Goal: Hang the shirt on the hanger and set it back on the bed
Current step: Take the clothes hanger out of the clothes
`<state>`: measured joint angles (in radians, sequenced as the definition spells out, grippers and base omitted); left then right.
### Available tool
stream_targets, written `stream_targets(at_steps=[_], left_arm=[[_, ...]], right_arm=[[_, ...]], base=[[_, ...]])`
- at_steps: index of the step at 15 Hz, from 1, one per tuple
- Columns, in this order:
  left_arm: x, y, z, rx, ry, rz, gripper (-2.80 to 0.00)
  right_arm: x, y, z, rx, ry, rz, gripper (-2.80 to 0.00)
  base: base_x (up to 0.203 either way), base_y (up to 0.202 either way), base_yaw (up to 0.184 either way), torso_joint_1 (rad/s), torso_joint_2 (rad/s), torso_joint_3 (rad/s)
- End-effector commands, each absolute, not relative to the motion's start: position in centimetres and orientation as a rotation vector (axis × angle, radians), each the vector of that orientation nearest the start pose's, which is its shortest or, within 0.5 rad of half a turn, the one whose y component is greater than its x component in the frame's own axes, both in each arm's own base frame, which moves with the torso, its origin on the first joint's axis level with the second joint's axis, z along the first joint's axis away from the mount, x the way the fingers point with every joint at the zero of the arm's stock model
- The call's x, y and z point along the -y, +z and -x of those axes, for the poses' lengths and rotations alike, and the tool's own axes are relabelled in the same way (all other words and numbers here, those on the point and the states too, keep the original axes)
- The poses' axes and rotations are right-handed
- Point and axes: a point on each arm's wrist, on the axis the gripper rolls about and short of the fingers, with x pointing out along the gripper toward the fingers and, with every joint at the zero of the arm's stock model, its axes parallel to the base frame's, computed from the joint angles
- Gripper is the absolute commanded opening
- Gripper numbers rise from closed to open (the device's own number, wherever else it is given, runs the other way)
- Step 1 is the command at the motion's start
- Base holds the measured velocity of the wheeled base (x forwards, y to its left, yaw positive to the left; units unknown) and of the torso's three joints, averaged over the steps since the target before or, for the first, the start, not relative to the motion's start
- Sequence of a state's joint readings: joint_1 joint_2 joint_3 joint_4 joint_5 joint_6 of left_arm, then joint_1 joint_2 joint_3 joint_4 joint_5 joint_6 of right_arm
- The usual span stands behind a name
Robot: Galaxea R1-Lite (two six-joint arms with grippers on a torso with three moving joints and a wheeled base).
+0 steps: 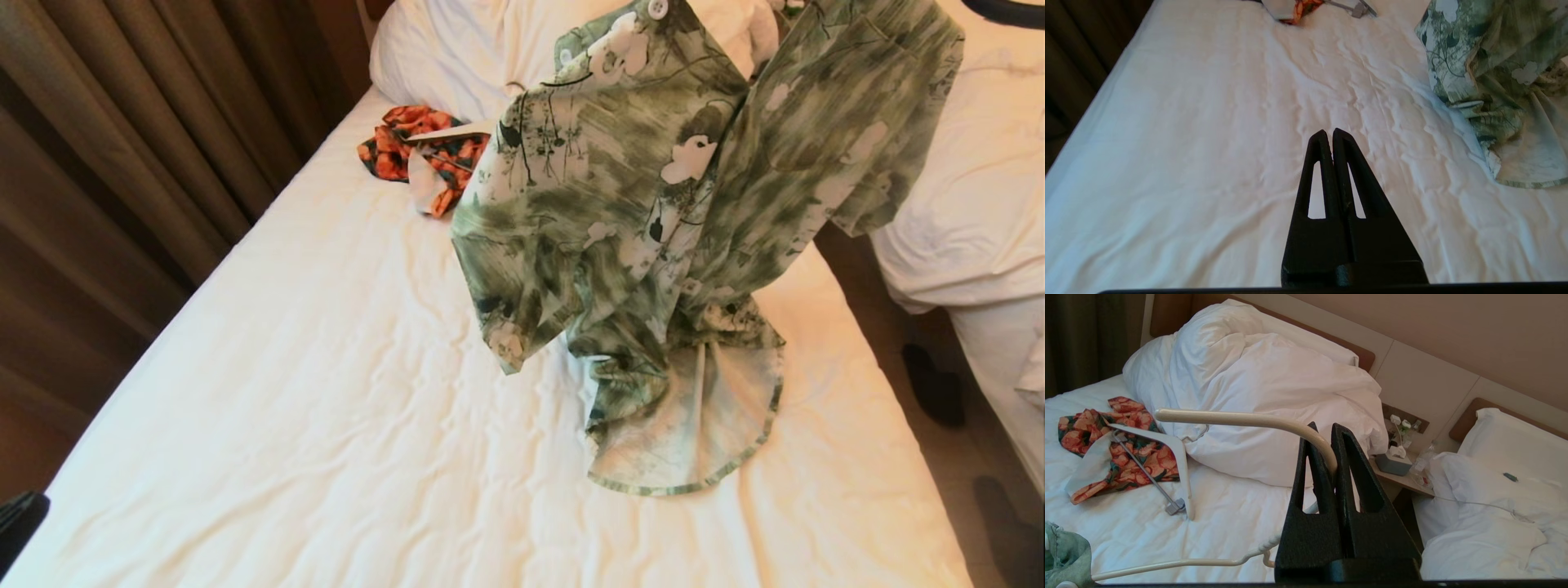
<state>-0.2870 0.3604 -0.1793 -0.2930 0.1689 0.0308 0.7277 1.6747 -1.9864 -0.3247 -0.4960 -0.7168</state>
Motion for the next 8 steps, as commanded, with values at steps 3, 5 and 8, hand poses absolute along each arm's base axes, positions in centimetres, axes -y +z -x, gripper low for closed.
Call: stream_targets(at_steps=[3,5,8], left_arm=[[-0.38,14.21,0.01,0.113,-0.125,0.018,-2.80],[-0.36,14.29,0.03,0.114,-0.139,0.033,-2.80],[-0.30,14.94,0.06,0.123,-0.151,0.030,-2.80]], right_arm=[[-16.20,48.27,-19.77,0.565,0.023,0.338,-2.80],[-16.23,48.18,-19.83,0.557,0.025,0.348,-2.80],[-16.25,48.08,-19.89,0.547,0.027,0.356,-2.80]], base=[[0.000,0.000,0.000,0.000,0.00,0.000],[0.000,0.000,0.000,0.000,0.00,0.000],[0.000,0.000,0.000,0.000,0.00,0.000]])
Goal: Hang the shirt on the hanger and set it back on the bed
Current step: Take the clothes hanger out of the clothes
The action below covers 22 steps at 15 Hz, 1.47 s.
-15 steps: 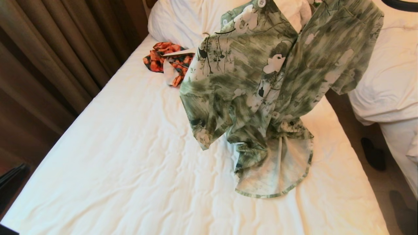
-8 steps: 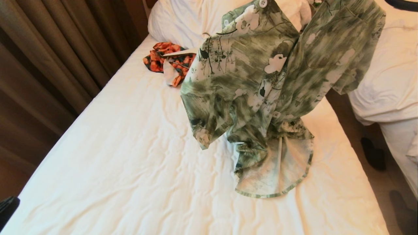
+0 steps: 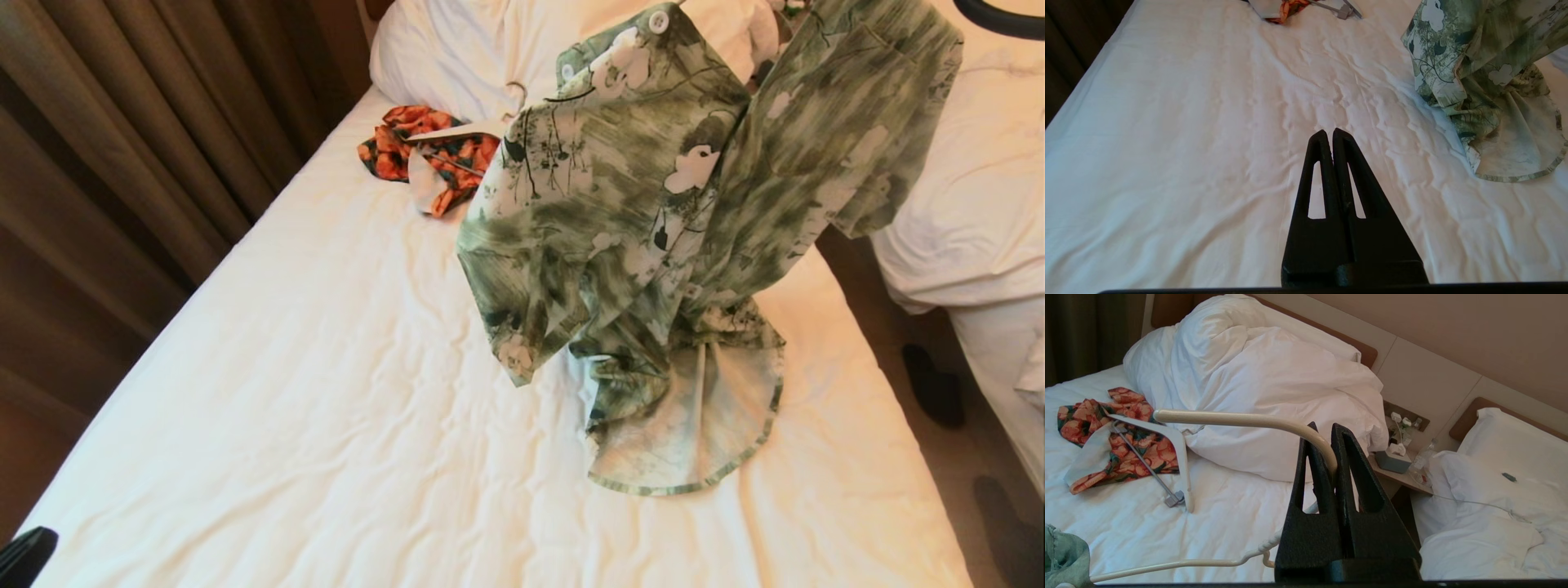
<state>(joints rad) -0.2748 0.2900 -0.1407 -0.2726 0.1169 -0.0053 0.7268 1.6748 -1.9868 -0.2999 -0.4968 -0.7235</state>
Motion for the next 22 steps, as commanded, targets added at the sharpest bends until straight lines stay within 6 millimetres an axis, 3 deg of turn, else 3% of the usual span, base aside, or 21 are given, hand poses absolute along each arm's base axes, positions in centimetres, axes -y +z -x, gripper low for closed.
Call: stream_targets(at_steps=[1,7,13,22], left_arm=[[-0.2,15.0,-0.1,0.113,-0.145,0.025,-2.80],[-0.2,15.3,0.0,0.105,-0.118,0.020,-2.80],[-0.4,18.2,0.6,0.063,-0.118,0.003,-2.80],[0.5,21.2,-2.6,-0.004,-0.175,-0.010,-2.80]], right_arm=[[-16.2,48.1,-19.9,0.546,0.027,0.359,-2.80],[-16.2,48.2,-19.7,0.548,0.026,0.353,-2.80],[-15.8,48.3,-19.3,0.543,0.026,0.360,-2.80],[-16.0,47.9,-20.2,0.523,0.015,0.375,-2.80]], base=[[0.000,0.000,0.000,0.000,0.00,0.000],[0.000,0.000,0.000,0.000,0.00,0.000],[0.000,0.000,0.000,0.000,0.00,0.000],[0.000,0.000,0.000,0.000,0.00,0.000]])
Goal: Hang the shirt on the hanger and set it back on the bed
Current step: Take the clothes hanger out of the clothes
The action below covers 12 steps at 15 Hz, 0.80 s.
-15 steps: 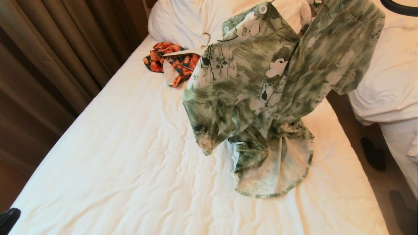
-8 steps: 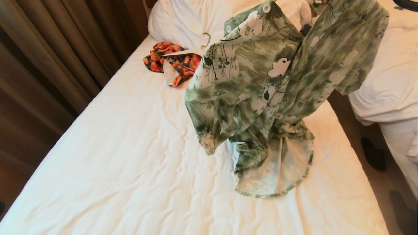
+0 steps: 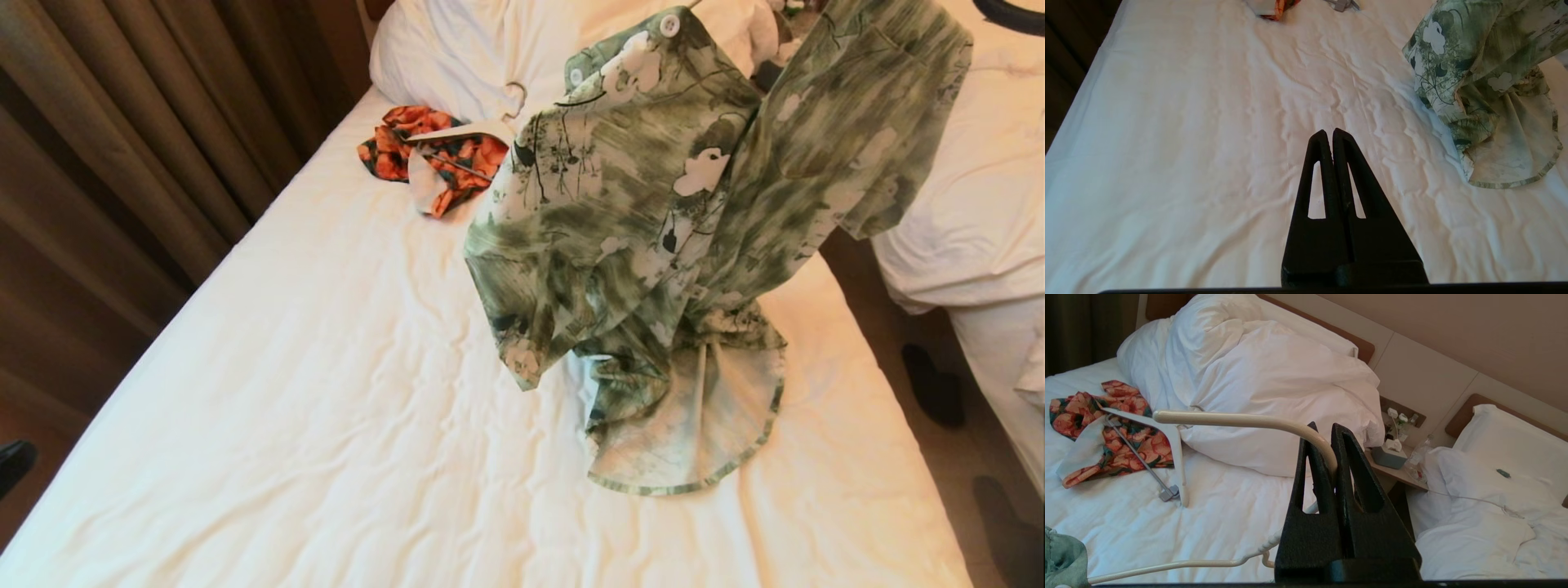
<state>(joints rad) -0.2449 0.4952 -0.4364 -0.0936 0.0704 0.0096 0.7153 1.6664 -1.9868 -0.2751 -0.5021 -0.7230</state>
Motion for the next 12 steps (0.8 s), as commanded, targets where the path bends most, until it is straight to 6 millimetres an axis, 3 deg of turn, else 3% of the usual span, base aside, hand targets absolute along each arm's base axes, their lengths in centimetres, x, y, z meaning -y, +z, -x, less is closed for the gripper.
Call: stream_targets(at_steps=[1,7,12], left_arm=[[0.7,21.6,-3.2,-0.014,-0.181,-0.013,-2.80],[1.6,22.0,-6.5,-0.039,-0.226,-0.012,-2.80],[2.1,22.8,-7.8,-0.033,-0.301,-0.007,-2.80]], right_arm=[[-16.2,47.8,-20.3,0.521,0.019,0.376,-2.80],[-16.7,47.3,-21.1,0.508,0.021,0.386,-2.80],[-17.1,47.0,-21.5,0.499,0.025,0.392,-2.80]], base=[[0.000,0.000,0.000,0.000,0.00,0.000],[0.000,0.000,0.000,0.000,0.00,0.000],[0.000,0.000,0.000,0.000,0.00,0.000]])
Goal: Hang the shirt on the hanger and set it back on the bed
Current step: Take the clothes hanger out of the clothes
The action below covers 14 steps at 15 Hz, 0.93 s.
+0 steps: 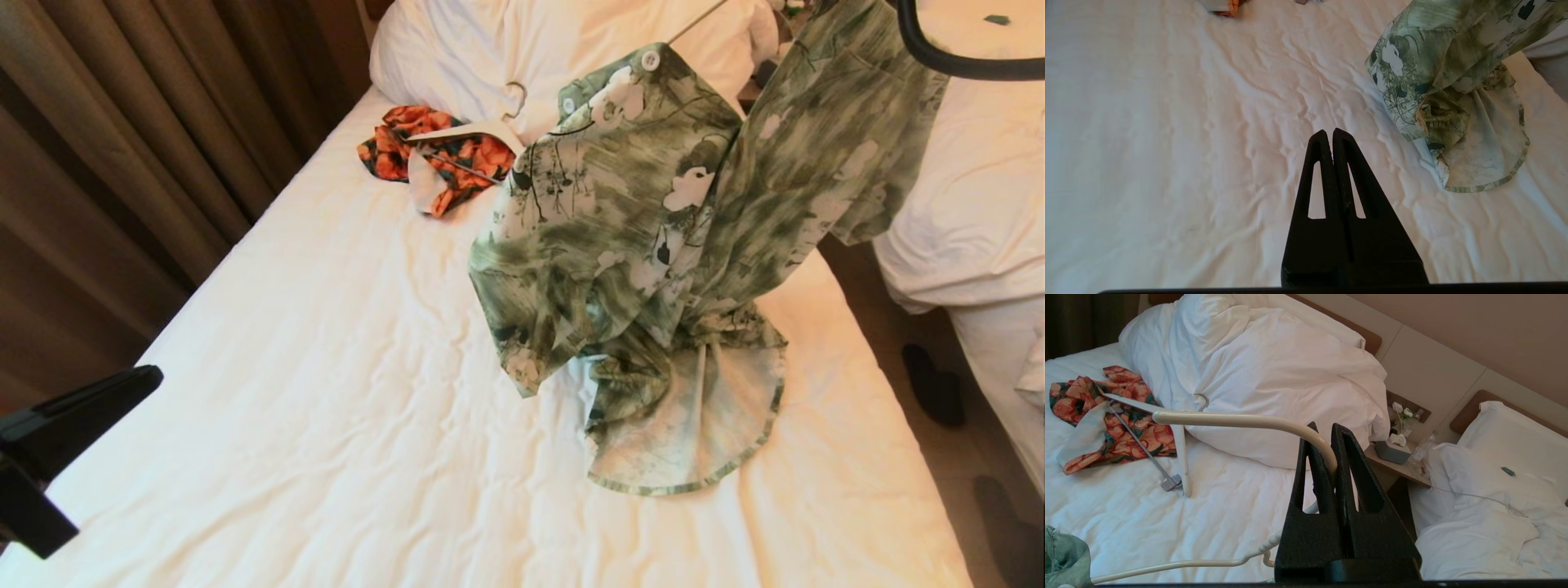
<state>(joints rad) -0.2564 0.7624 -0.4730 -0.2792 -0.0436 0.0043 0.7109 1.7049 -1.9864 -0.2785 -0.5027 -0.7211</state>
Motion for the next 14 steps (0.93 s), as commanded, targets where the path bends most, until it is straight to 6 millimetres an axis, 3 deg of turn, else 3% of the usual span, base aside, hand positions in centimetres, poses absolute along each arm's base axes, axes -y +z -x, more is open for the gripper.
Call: stream_targets(at_steps=[1,6,10,14], left_arm=[[2.2,22.9,-8.0,-0.025,-0.304,-0.008,-2.80],[2.1,22.5,-7.8,-0.028,-0.292,-0.003,-2.80],[1.6,20.7,-6.2,-0.027,-0.267,-0.003,-2.80],[1.6,20.0,-6.2,-0.050,-0.267,-0.006,-2.80]], right_arm=[[-17.1,47.0,-21.5,0.500,0.027,0.393,-2.80],[-17.5,46.6,-22.1,0.489,0.031,0.396,-2.80],[-17.5,46.7,-22.0,0.501,0.030,0.376,-2.80],[-18.0,45.8,-23.0,0.476,0.034,0.382,-2.80]], base=[[0.000,0.000,0.000,0.000,0.00,0.000],[0.000,0.000,0.000,0.000,0.00,0.000],[0.000,0.000,0.000,0.000,0.00,0.000],[0.000,0.000,0.000,0.000,0.00,0.000]])
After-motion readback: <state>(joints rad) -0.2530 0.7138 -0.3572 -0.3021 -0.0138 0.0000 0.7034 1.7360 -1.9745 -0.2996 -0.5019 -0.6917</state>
